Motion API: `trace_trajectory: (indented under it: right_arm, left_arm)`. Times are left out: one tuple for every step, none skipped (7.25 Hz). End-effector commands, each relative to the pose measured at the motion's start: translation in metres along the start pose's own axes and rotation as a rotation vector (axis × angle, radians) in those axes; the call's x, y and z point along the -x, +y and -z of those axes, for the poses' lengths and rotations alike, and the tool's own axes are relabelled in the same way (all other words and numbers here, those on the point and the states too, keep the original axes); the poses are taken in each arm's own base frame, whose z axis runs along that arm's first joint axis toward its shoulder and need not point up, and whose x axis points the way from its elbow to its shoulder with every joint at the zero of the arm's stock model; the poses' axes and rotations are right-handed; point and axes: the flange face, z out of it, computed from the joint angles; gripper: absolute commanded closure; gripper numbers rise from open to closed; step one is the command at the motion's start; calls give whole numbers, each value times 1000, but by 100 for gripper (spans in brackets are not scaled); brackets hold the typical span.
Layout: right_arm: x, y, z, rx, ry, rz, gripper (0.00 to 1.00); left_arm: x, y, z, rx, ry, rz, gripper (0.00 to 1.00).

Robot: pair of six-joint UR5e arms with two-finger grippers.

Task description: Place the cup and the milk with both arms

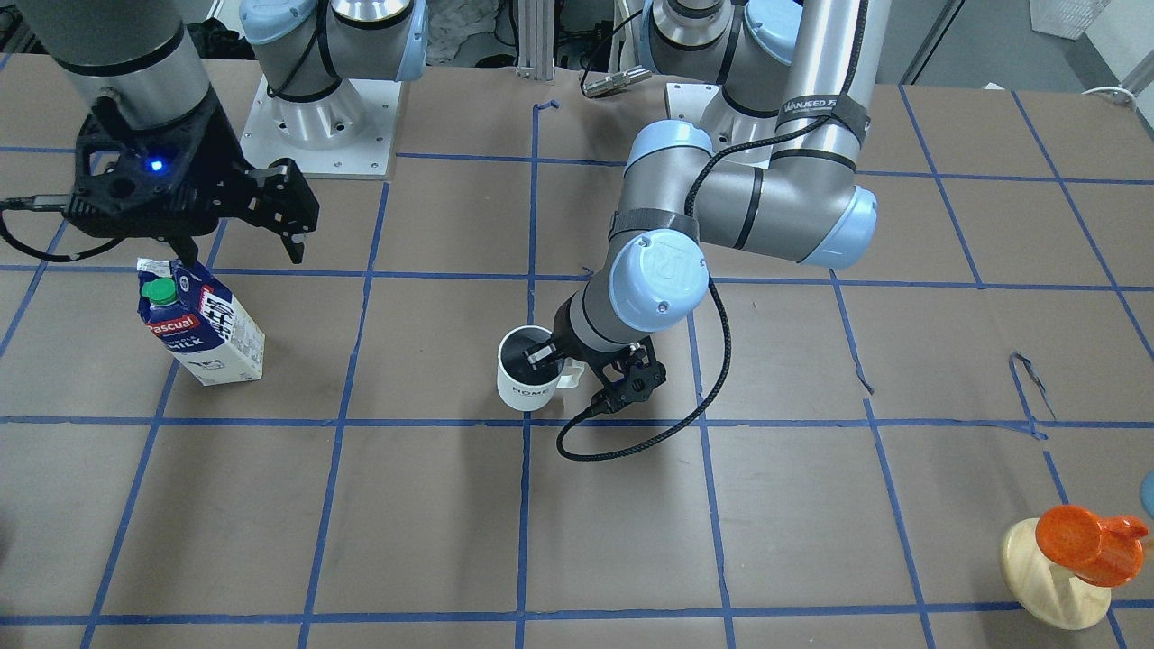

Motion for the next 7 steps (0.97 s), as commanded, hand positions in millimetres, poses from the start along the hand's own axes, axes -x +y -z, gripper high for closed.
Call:
trace_trajectory:
  right_arm:
    - [-58, -2, -20, 39, -1, 27, 0]
    - [-66, 0, -31, 51, -2, 54, 0]
    - [-66, 1, -34, 53, -4, 55, 0]
    - [-73, 3, -44, 69, -10, 86, 0]
    - [-91, 7, -69, 81, -11, 83, 0]
    - [-110, 18, -96, 99, -4, 107, 0]
    - [-118, 28, -113, 123, -13, 115, 0]
  left_arm:
    - [-3, 10, -14, 19, -10, 1, 100]
    - [-3, 10, -14, 15, -11, -7, 100]
    - [-2, 7, -13, -3, -19, -13, 100]
    - [1, 3, -14, -40, -54, -33, 100]
    - [1, 1, -15, -43, -57, -36, 100]
    - [2, 0, -16, -40, -60, -41, 100]
    - [2, 0, -18, -36, -62, -32, 71]
